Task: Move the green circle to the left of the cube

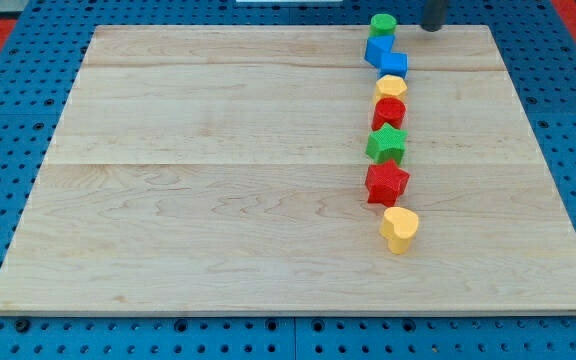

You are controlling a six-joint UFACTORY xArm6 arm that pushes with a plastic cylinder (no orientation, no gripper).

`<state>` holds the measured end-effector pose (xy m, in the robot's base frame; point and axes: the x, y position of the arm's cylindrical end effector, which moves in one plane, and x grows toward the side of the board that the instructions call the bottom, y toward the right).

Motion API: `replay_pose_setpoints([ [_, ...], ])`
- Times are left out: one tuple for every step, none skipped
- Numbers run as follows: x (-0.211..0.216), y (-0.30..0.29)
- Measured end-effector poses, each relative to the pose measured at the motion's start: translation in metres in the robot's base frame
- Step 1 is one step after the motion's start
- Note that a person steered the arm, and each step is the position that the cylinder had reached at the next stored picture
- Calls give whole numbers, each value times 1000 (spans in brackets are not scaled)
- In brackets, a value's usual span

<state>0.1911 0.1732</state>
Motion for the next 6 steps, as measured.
replay_pose_setpoints([
  [2, -102],
  [12, -170],
  [28, -162],
  [38, -149],
  [53, -191],
  [78, -214],
])
